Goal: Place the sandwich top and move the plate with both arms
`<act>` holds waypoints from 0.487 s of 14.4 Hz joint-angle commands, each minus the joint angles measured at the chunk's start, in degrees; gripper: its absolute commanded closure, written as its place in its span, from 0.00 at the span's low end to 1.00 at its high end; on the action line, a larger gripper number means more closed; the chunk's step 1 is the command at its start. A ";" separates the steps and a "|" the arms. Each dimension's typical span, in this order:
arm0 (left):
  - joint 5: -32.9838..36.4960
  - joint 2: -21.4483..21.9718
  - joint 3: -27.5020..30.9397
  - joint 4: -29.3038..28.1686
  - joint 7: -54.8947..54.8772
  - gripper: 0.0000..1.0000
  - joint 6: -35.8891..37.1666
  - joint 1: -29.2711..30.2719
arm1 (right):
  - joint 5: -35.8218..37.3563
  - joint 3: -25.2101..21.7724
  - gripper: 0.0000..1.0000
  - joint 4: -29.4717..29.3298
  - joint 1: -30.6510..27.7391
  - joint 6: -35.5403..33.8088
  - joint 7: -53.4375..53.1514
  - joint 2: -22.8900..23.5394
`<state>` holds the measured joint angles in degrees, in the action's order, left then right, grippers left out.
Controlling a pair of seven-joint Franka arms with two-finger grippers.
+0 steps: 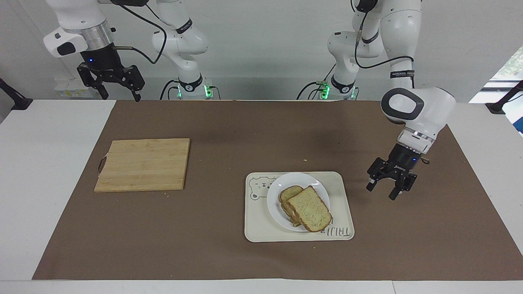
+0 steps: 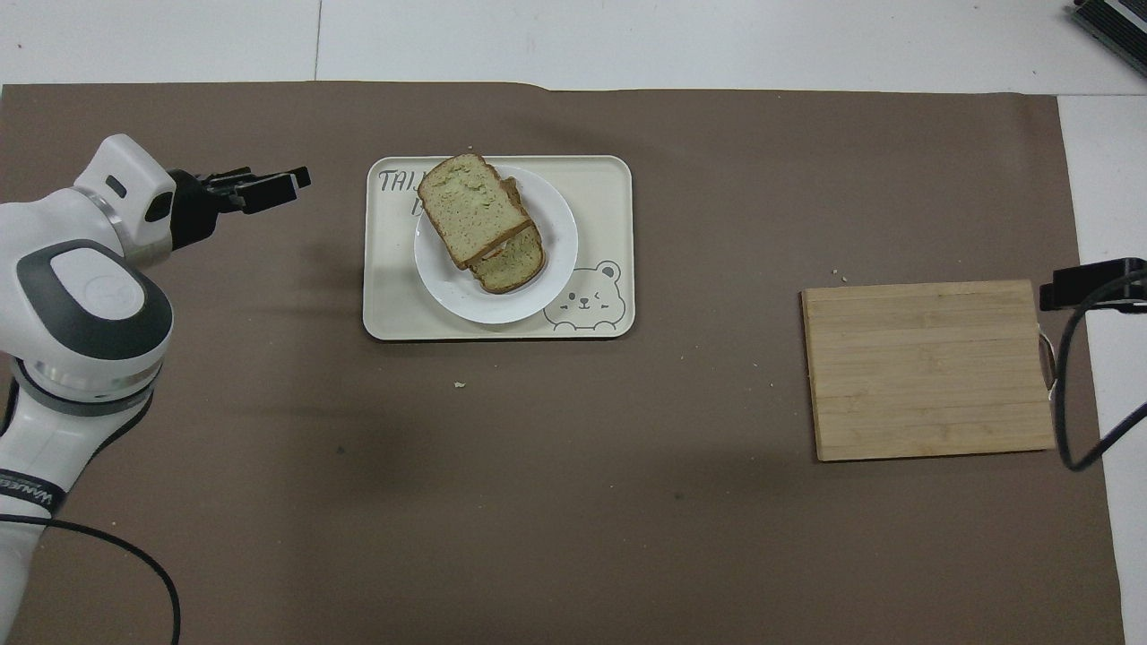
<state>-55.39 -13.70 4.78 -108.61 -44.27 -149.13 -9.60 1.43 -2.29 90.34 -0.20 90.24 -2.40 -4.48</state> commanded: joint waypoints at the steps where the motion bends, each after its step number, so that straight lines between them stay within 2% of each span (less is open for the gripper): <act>1: 8.16 -0.53 0.14 4.62 2.42 0.00 6.29 2.83 | 0.68 0.27 0.00 -0.08 -0.24 -0.77 1.17 -0.53; 4: 21.33 -0.36 0.23 11.55 9.00 0.00 15.94 5.46 | 0.68 0.27 0.00 -0.08 -0.24 -0.86 1.17 -0.53; 7: 33.55 0.17 0.23 20.08 14.38 0.00 29.11 6.52 | 0.68 0.27 0.00 -0.08 -0.24 -0.86 1.17 -0.53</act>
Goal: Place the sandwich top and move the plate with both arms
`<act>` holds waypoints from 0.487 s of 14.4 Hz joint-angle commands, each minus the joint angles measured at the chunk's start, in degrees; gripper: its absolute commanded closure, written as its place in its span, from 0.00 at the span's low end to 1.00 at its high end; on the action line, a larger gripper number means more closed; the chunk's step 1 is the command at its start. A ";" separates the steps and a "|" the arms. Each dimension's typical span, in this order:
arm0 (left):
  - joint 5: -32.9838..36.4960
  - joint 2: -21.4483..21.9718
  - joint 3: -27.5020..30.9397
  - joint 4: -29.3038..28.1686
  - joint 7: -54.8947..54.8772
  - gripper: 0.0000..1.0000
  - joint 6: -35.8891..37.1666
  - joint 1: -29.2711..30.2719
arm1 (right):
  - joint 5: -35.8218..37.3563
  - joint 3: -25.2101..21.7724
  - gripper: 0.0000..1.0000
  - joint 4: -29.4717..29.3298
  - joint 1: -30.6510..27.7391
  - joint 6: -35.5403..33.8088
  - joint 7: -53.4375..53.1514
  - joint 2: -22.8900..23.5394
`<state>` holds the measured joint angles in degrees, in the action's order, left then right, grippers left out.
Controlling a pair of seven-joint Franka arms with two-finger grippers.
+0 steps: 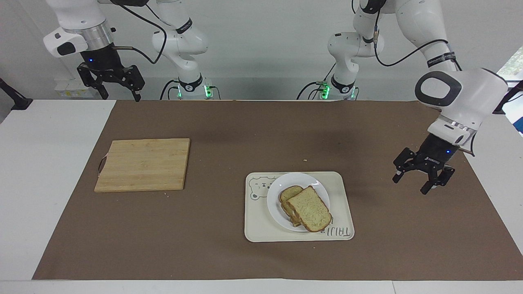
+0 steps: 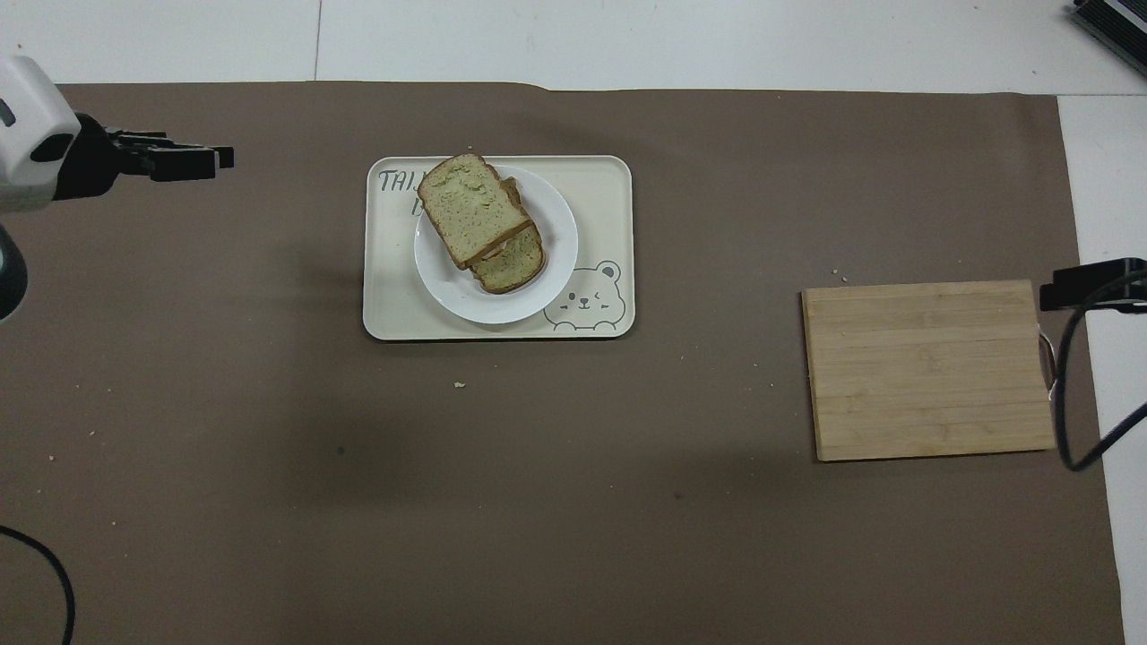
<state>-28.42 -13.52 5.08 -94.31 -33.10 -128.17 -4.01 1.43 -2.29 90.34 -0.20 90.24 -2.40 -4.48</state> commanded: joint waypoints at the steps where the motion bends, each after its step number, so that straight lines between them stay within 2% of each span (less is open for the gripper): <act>1: 9.40 0.07 0.02 8.41 3.91 0.00 12.46 1.37 | 0.68 0.27 0.00 -0.08 -0.24 -0.77 1.17 -0.53; 3: 14.07 0.86 0.28 12.03 5.14 0.00 19.94 1.55 | 0.68 0.27 0.00 -0.08 -0.24 -0.86 1.17 -0.53; 7: 19.09 6.56 1.43 12.83 5.41 0.00 31.02 1.38 | 0.68 0.27 0.00 -0.08 -0.24 -0.86 1.17 -0.53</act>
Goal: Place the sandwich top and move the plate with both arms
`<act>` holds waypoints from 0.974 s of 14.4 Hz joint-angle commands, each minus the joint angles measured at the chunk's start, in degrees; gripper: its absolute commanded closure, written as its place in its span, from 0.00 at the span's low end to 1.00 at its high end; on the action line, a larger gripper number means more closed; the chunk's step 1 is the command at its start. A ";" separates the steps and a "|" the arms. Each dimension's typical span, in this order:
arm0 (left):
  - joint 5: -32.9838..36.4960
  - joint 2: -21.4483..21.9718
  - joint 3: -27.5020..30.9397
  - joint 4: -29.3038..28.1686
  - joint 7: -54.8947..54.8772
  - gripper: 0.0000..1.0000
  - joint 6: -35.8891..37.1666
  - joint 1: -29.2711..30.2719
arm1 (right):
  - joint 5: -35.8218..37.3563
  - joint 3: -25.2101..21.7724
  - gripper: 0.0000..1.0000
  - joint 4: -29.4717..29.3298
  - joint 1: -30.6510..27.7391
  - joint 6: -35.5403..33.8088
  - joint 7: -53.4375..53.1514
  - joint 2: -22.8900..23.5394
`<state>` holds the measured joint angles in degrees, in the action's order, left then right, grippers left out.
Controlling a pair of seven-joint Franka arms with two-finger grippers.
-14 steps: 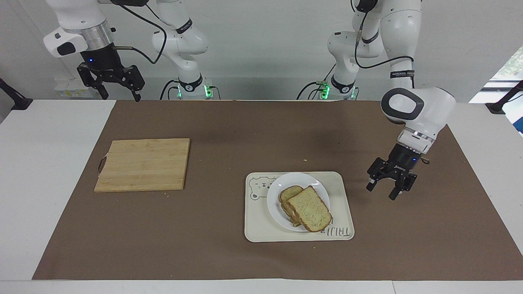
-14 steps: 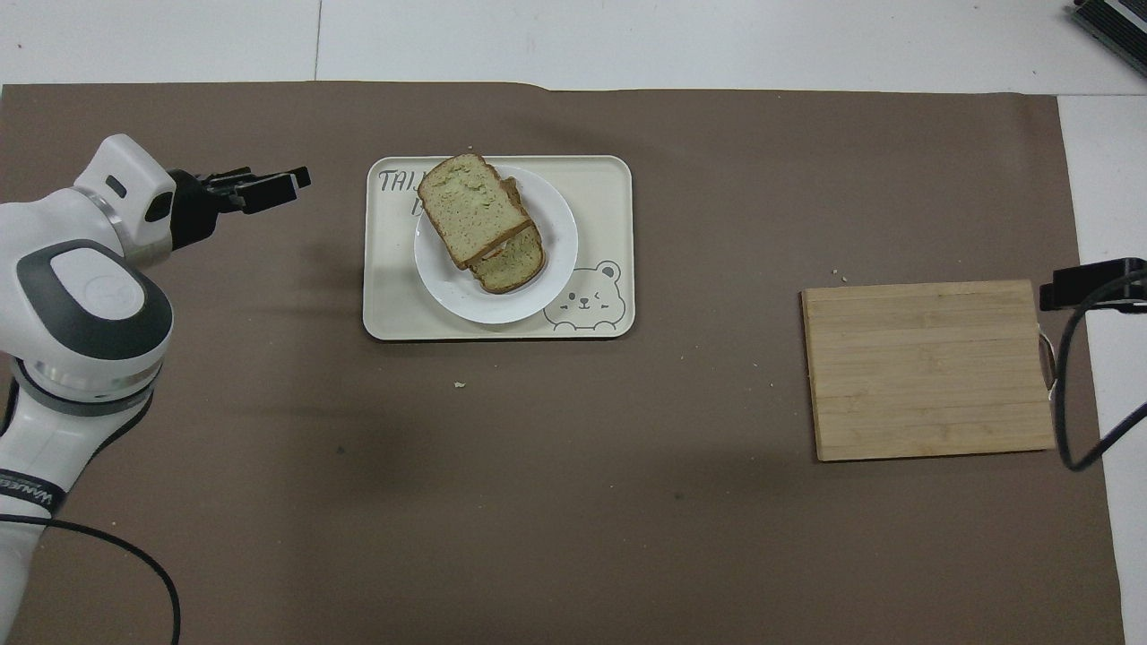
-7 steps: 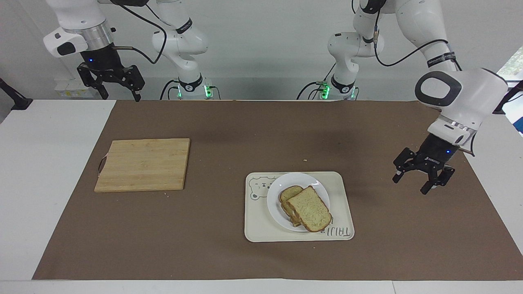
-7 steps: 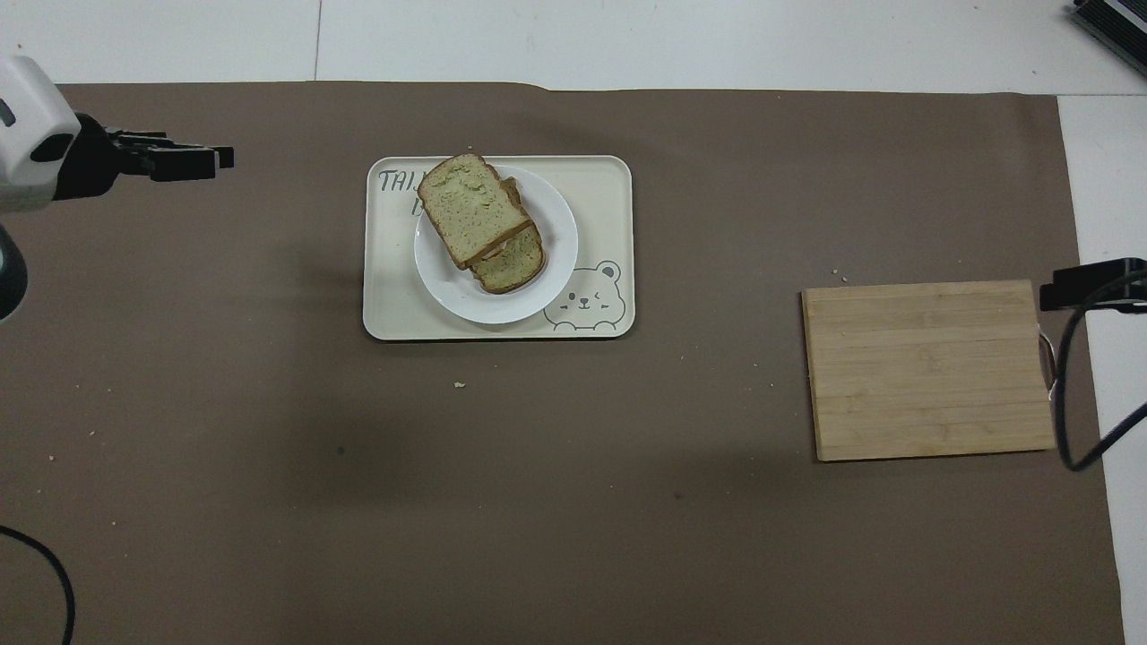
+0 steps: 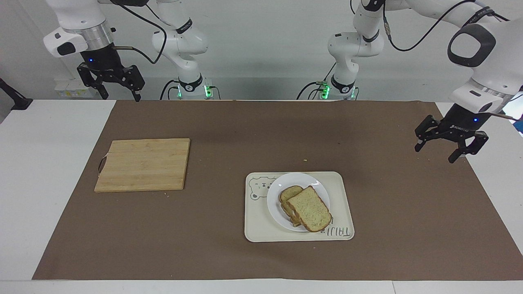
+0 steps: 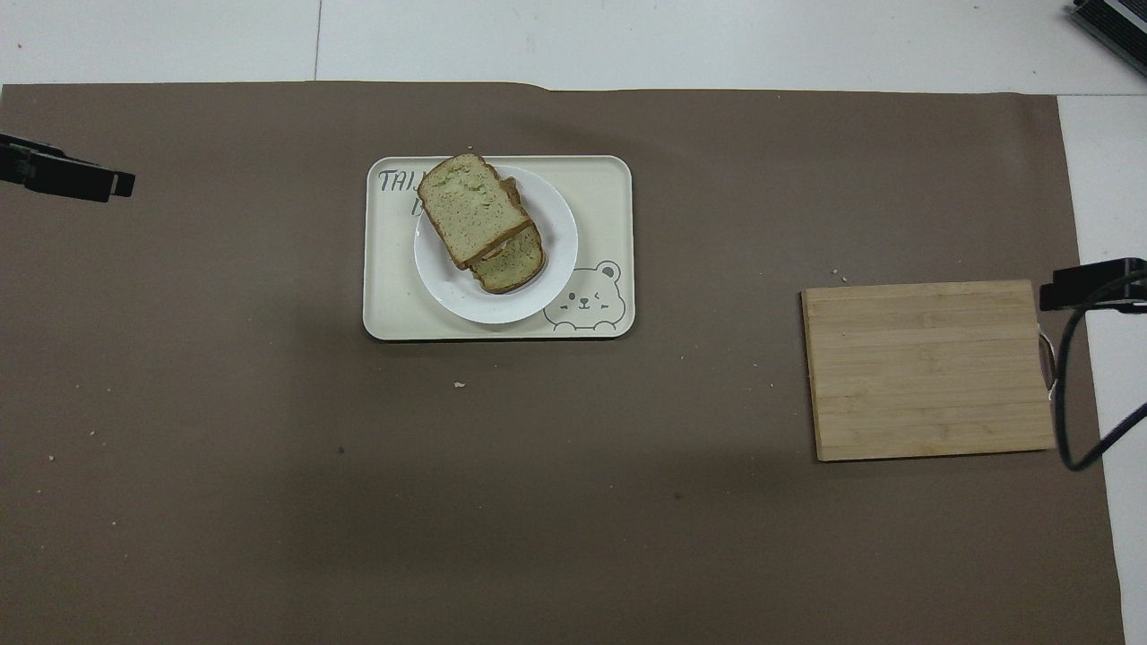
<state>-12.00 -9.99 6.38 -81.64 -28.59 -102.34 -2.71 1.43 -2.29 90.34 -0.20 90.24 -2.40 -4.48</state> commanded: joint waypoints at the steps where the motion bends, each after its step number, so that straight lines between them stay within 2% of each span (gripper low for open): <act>1: 4.24 4.78 0.03 0.16 1.34 0.00 8.26 -0.01 | 0.68 0.27 0.00 -0.08 -0.24 -0.77 1.17 -0.53; 6: 8.04 11.47 -1.11 -0.36 8.89 0.00 19.61 -0.80 | 0.68 0.27 0.00 -0.08 -0.24 -0.77 1.17 -0.53; 10: 10.59 11.66 -1.98 -0.01 14.08 0.00 29.64 -1.07 | 0.68 0.27 0.00 -0.08 -0.24 -0.86 1.17 -0.53; 14: 11.03 10.96 -2.17 0.34 14.35 0.00 29.38 -1.07 | 0.68 0.27 0.00 -0.08 -0.24 -0.86 1.17 -0.53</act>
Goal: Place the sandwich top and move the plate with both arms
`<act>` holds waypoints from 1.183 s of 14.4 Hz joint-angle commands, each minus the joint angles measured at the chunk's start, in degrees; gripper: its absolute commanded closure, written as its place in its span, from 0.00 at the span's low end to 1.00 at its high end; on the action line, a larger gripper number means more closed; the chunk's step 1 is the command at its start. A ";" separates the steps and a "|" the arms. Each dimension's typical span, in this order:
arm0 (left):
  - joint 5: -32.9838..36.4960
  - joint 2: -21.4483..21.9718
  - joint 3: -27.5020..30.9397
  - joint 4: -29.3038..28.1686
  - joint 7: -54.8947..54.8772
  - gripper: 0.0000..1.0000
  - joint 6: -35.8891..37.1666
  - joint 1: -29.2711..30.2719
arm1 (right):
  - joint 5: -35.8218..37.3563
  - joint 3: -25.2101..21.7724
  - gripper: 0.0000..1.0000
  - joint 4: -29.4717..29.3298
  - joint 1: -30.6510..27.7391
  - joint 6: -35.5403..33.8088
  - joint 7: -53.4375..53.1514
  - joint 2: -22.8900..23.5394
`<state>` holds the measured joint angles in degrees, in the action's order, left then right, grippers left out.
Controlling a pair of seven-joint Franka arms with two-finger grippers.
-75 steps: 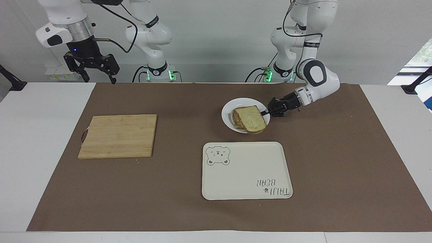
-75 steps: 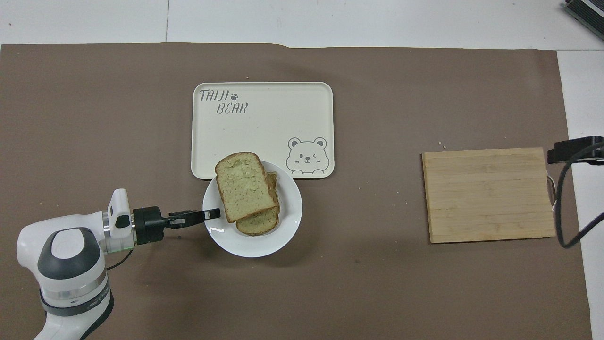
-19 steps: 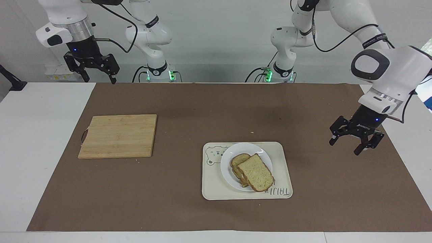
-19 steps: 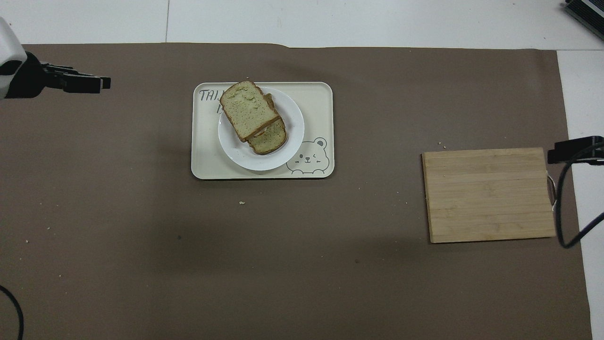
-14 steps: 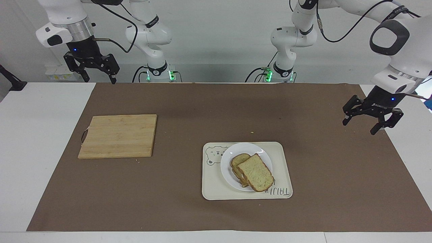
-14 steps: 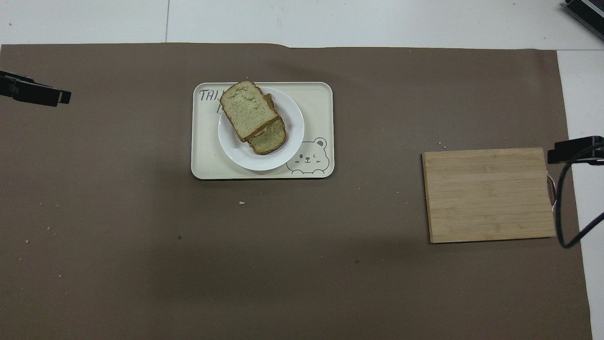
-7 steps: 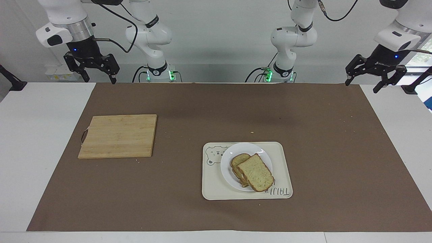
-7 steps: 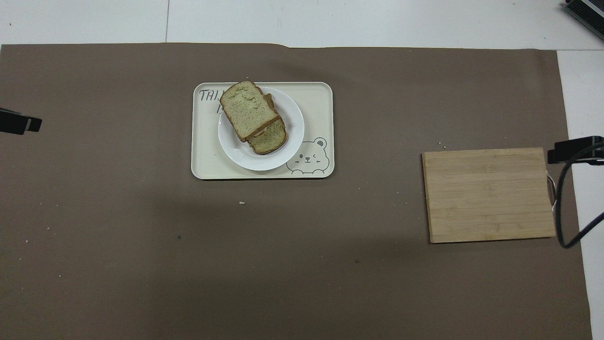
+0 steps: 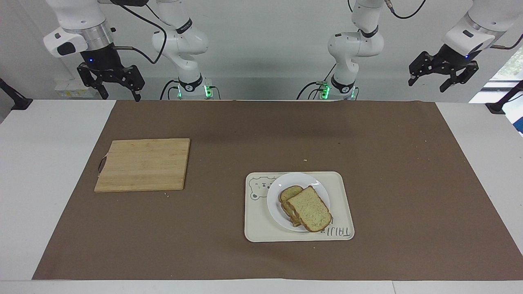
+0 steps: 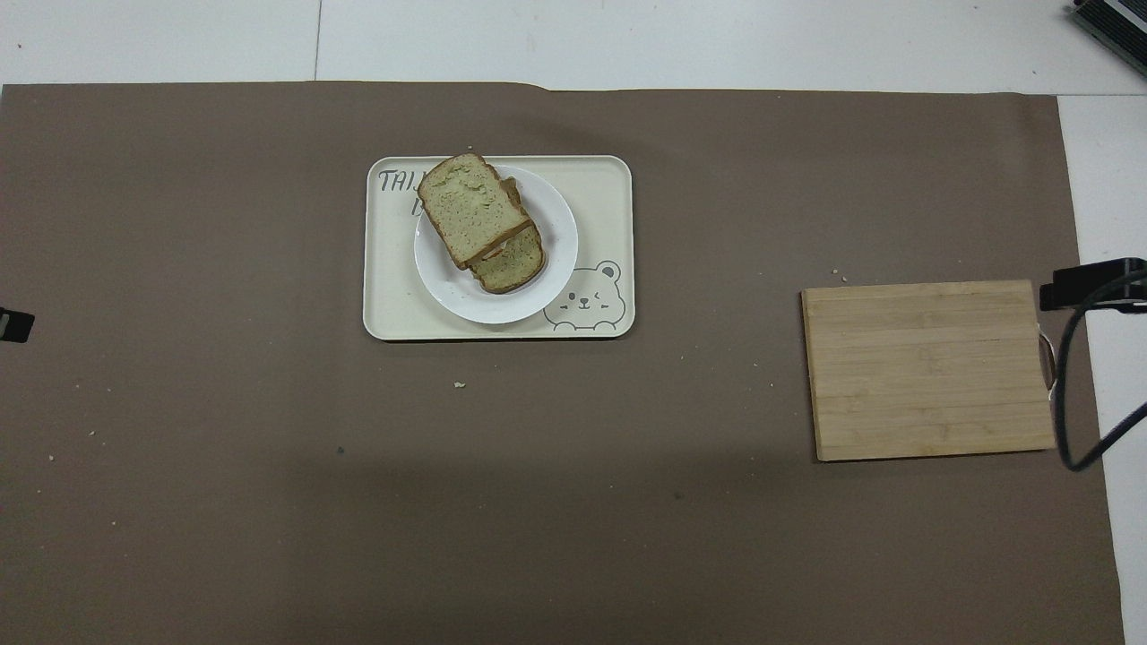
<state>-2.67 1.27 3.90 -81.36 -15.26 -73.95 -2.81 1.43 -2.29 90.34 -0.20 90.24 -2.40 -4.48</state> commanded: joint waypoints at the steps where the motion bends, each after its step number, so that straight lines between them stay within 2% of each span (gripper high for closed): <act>1: 1.79 -0.39 -0.11 0.76 1.20 0.00 1.43 -0.97 | 0.68 0.27 0.00 -0.08 -0.24 -0.86 1.17 -0.53; 6: 3.20 1.28 -2.40 0.24 4.08 0.00 -0.49 -0.97 | 0.68 0.27 0.00 -0.08 -0.24 -0.86 1.17 -0.53; 17: 3.82 1.63 -2.49 -1.08 5.33 0.00 -4.98 -1.67 | 0.68 0.27 0.00 -0.08 -0.24 -0.77 1.17 -0.53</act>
<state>-0.19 1.97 1.08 -81.27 -10.77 -77.70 -4.14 1.43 -2.29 90.34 -0.20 90.24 -2.40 -4.48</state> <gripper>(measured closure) 0.000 0.000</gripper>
